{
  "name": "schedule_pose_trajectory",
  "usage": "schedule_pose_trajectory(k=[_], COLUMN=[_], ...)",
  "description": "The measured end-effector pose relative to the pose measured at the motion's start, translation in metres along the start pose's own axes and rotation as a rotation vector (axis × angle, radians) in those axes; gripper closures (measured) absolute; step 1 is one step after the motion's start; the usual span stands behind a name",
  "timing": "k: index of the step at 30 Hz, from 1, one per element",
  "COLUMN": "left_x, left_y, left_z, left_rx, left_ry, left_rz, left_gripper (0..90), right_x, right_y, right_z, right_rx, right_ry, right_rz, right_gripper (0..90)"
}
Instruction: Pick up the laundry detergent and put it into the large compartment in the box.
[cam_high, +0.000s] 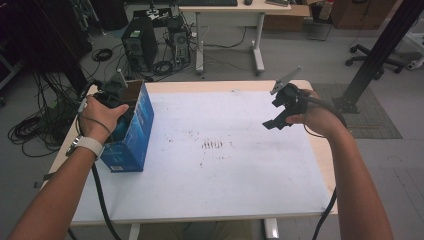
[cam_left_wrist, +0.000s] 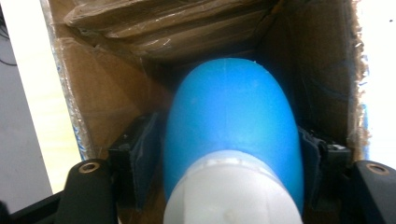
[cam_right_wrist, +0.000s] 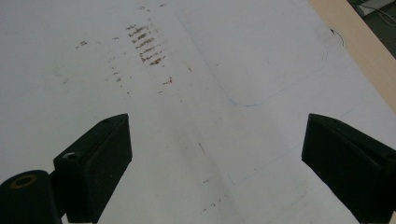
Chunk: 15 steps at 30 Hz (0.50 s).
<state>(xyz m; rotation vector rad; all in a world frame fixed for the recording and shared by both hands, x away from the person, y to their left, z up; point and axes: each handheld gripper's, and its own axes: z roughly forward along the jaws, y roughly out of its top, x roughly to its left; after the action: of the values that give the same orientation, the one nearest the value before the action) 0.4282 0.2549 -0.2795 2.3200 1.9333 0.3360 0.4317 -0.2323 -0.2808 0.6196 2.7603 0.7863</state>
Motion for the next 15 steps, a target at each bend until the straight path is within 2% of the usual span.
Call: schedule_pose_trajectory(k=[5, 15], left_x=[0.003, 0.0048], left_y=[-0.0006, -0.0008], left_z=[0.0011, 0.0005], left_rx=[0.001, -0.002], left_ry=[-0.003, -0.019], left_rz=[0.001, 0.008], left_gripper=[25.0, 23.3], right_x=[0.0003, 0.0006], right_y=[-0.0001, 0.0015], right_z=[-0.0001, 0.002], right_rx=[0.001, 0.003], right_ry=[0.0, 0.002], right_rz=[0.001, 0.0], right_gripper=[8.6, 8.6])
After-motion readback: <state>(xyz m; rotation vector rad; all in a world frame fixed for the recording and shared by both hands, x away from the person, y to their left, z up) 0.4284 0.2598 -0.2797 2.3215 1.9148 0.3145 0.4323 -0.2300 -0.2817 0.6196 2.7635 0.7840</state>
